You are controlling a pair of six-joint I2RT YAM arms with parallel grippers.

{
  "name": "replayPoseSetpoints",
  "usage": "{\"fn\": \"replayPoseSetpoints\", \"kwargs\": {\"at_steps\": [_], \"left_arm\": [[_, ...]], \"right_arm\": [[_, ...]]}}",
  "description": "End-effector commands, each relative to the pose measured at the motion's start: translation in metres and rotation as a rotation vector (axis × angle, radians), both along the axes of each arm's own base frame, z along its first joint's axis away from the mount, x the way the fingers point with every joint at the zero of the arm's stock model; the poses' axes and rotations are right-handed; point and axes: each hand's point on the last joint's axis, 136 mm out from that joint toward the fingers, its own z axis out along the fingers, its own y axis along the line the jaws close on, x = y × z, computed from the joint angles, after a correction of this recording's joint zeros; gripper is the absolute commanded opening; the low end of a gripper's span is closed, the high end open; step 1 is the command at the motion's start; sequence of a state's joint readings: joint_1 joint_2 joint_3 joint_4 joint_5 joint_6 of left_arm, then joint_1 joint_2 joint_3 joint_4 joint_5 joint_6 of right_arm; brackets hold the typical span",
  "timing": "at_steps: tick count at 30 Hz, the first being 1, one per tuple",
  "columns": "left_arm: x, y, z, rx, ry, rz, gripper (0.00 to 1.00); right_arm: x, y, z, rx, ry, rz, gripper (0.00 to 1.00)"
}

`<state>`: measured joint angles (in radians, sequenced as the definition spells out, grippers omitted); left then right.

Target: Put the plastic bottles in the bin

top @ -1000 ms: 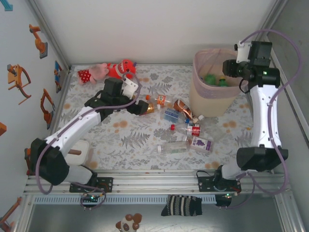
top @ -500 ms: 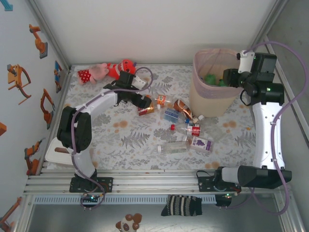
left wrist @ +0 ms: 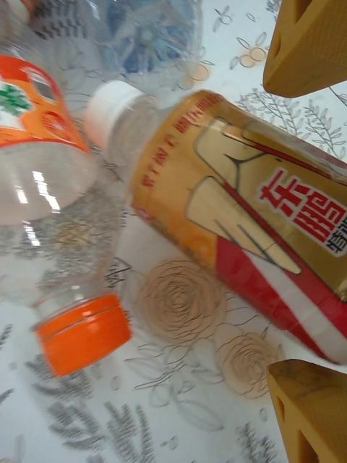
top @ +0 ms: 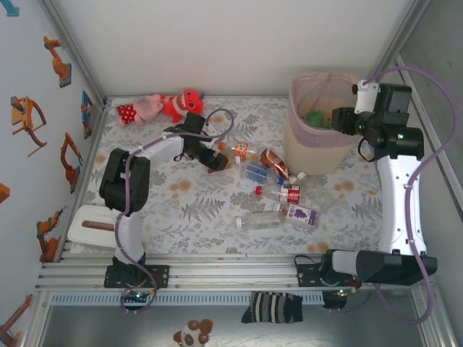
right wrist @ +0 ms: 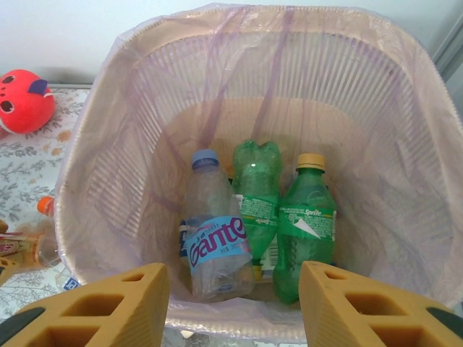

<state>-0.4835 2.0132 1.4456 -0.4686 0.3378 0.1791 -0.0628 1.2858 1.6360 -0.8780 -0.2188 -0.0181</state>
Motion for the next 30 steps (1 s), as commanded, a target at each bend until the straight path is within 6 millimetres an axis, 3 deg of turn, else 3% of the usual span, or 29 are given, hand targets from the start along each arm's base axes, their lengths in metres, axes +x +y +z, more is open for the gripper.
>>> {"fn": "replayPoseSetpoints", "kwargs": {"at_steps": [1,14,30], "left_arm": [[-0.018,0.008,0.004,0.020,0.017,-0.019,0.93],[-0.049,0.007,-0.013,0.196,0.005,-0.093,0.85],[-0.045,0.001,-0.015,0.283,-0.020,-0.140,0.79]], "right_arm": [[-0.007,0.007,0.006,0.028,-0.021,0.016,0.50],[-0.012,0.012,0.001,0.042,-0.011,0.030,0.50],[-0.014,0.014,0.002,0.047,-0.015,0.039,0.50]]}}
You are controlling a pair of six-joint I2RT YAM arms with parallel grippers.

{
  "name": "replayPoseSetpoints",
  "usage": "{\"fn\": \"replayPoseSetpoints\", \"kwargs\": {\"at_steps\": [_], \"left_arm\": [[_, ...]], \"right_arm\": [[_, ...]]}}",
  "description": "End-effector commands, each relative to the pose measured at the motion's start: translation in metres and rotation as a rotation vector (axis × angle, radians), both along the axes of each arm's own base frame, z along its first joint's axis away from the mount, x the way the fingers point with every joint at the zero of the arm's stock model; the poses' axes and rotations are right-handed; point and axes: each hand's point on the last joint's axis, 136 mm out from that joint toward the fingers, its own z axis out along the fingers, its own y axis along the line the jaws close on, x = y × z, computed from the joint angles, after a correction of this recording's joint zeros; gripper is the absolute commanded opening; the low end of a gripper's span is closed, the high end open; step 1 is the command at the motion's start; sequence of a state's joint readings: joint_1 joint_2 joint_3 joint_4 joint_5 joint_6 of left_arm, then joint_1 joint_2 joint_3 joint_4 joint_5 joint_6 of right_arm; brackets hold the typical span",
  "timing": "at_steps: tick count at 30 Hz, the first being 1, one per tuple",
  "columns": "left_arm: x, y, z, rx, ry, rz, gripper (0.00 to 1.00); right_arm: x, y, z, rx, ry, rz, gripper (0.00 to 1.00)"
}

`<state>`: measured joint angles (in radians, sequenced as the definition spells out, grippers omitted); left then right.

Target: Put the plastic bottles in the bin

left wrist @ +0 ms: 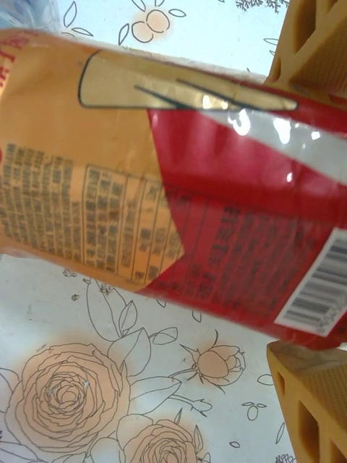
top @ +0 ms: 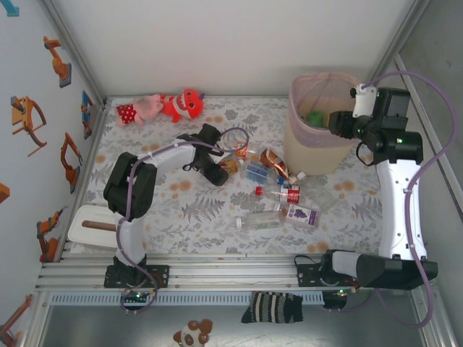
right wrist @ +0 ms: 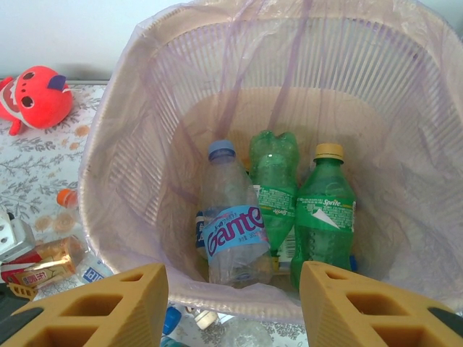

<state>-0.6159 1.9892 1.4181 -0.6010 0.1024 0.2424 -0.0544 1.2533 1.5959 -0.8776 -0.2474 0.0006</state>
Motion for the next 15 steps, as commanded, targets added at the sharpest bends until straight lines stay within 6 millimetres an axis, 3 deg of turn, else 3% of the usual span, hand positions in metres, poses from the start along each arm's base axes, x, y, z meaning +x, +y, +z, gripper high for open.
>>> {"fn": "replayPoseSetpoints", "kwargs": {"at_steps": [1,15], "left_arm": [[-0.002,-0.003,0.003,0.008,0.010,-0.035,0.79],[-0.015,-0.021,0.003,-0.077,0.096,-0.096,0.88]], "right_arm": [[-0.005,0.006,0.007,0.016,-0.027,0.018,0.51],[-0.005,0.010,0.011,0.032,-0.030,0.033,0.51]]}}
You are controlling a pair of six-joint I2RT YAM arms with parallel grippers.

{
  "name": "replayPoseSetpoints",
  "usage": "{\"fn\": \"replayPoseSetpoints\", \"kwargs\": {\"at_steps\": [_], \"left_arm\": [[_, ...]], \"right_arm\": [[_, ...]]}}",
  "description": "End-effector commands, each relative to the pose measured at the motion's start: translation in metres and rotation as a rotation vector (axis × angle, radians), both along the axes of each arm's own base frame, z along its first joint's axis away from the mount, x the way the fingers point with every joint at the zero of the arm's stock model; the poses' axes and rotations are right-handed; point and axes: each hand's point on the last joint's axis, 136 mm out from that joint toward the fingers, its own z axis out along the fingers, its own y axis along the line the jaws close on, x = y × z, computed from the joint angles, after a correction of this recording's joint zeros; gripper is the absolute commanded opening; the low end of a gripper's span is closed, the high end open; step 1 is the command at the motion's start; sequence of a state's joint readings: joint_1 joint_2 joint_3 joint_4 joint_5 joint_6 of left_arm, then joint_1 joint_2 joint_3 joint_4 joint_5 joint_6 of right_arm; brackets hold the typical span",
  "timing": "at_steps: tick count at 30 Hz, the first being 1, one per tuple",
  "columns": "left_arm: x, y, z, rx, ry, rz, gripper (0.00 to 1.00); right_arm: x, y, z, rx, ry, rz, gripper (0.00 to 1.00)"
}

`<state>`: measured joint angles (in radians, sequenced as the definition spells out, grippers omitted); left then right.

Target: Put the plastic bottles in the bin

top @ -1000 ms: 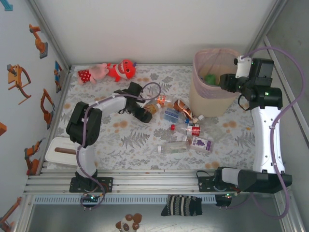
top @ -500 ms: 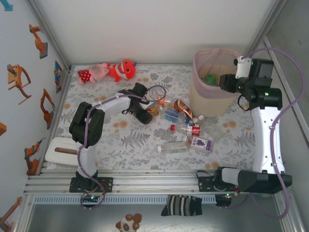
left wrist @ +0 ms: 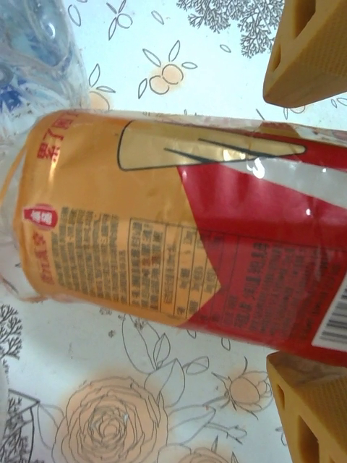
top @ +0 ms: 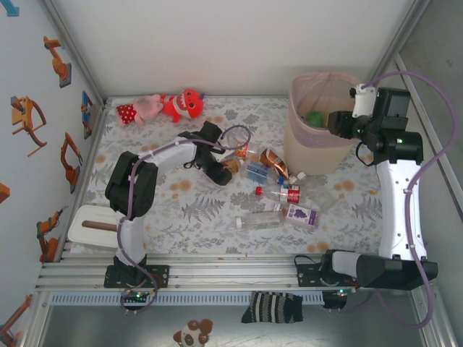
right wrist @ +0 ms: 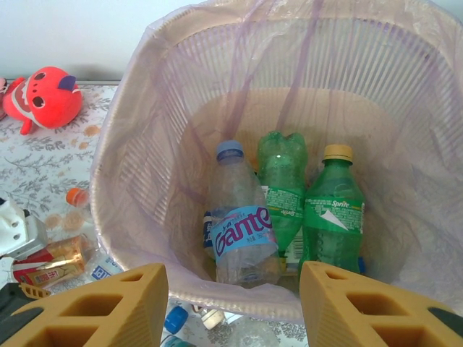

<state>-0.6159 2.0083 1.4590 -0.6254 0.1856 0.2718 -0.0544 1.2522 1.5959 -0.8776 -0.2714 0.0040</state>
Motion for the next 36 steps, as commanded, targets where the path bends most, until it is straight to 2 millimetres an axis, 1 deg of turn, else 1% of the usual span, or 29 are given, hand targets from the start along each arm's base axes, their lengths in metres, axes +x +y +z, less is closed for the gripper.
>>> {"fn": "replayPoseSetpoints", "kwargs": {"at_steps": [1,4,13,17,21,25,28,31,34,36], "left_arm": [[-0.012,-0.007,-0.002,-0.019,0.058,-0.047,0.88],[-0.011,-0.005,-0.006,-0.005,0.061,-0.041,0.87],[-0.010,0.002,-0.013,0.036,0.053,-0.033,0.74],[-0.011,0.007,-0.012,0.051,0.048,-0.027,0.67],[-0.010,0.015,-0.005,0.045,0.032,0.006,0.61],[-0.011,0.022,0.009,-0.008,0.009,0.049,0.59],[-0.013,0.026,0.026,-0.068,-0.013,0.086,0.59],[-0.016,0.026,0.048,-0.148,-0.042,0.112,0.58],[-0.023,0.018,0.073,-0.259,-0.073,0.106,0.58],[-0.028,0.011,0.094,-0.349,-0.096,0.091,0.58]], "right_arm": [[-0.004,0.006,0.010,0.016,-0.029,0.017,0.51],[-0.004,0.006,0.011,0.017,-0.033,0.017,0.51],[-0.003,0.008,0.012,0.020,-0.034,0.021,0.51],[-0.006,0.009,0.015,0.018,-0.041,0.023,0.51],[-0.009,0.011,0.020,0.025,-0.052,0.028,0.51],[-0.014,0.016,0.028,0.049,-0.073,0.043,0.51],[-0.018,0.024,0.036,0.082,-0.097,0.068,0.51],[-0.023,0.035,0.046,0.133,-0.132,0.109,0.51],[-0.028,0.050,0.058,0.209,-0.175,0.172,0.51],[-0.031,0.062,0.067,0.263,-0.210,0.216,0.51]]}}
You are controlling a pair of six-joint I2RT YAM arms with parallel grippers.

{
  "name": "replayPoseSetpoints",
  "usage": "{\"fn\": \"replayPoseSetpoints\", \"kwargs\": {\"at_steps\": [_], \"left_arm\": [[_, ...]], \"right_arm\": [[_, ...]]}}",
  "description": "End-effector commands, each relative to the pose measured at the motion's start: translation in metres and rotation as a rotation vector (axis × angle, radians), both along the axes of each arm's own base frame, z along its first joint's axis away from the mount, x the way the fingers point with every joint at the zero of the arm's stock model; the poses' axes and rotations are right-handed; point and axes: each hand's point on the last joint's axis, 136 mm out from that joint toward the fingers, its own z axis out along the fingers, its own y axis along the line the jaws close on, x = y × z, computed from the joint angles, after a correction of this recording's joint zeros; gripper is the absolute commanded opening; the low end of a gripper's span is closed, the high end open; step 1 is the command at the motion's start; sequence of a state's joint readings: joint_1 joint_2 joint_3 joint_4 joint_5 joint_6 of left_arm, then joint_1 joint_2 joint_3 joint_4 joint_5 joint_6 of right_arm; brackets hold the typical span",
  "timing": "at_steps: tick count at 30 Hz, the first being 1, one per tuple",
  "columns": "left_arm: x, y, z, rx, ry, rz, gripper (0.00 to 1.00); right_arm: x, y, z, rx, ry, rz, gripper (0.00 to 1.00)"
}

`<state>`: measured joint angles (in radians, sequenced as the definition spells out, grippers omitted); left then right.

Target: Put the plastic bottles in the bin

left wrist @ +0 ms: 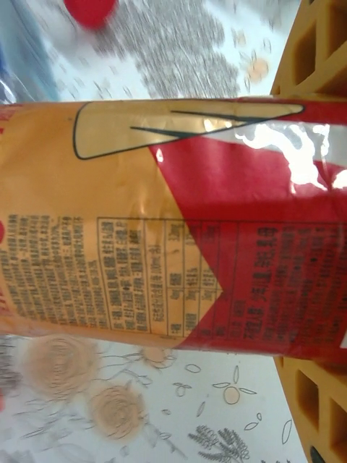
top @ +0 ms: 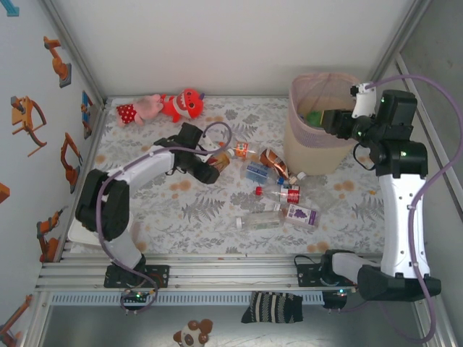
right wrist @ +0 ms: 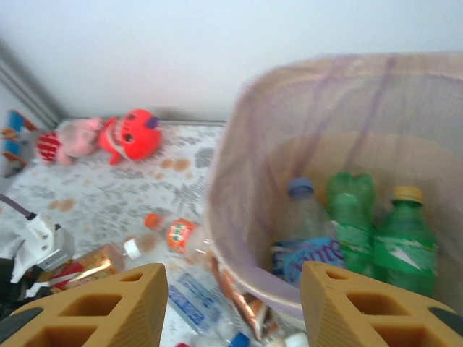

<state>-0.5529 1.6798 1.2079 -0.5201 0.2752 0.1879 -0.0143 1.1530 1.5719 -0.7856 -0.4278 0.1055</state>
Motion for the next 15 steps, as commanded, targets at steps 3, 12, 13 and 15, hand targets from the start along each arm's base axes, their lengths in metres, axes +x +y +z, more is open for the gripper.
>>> {"fn": "replayPoseSetpoints", "kwargs": {"at_steps": [3,12,13,15], "left_arm": [[-0.013,-0.031,0.067,-0.303,-0.089,-0.056,0.57],[-0.045,-0.052,0.172,-0.655,-0.309,-0.227,0.56],[-0.050,-0.055,0.182,-0.683,-0.327,-0.250,0.55],[-0.059,-0.057,0.198,-0.729,-0.356,-0.287,0.56]], "right_arm": [[-0.014,0.044,0.038,0.179,-0.135,0.179,0.51],[-0.037,0.118,0.059,0.293,-0.197,0.442,0.52],[-0.039,0.126,0.061,0.305,-0.200,0.468,0.52],[-0.043,0.140,0.065,0.328,-0.203,0.513,0.52]]}}
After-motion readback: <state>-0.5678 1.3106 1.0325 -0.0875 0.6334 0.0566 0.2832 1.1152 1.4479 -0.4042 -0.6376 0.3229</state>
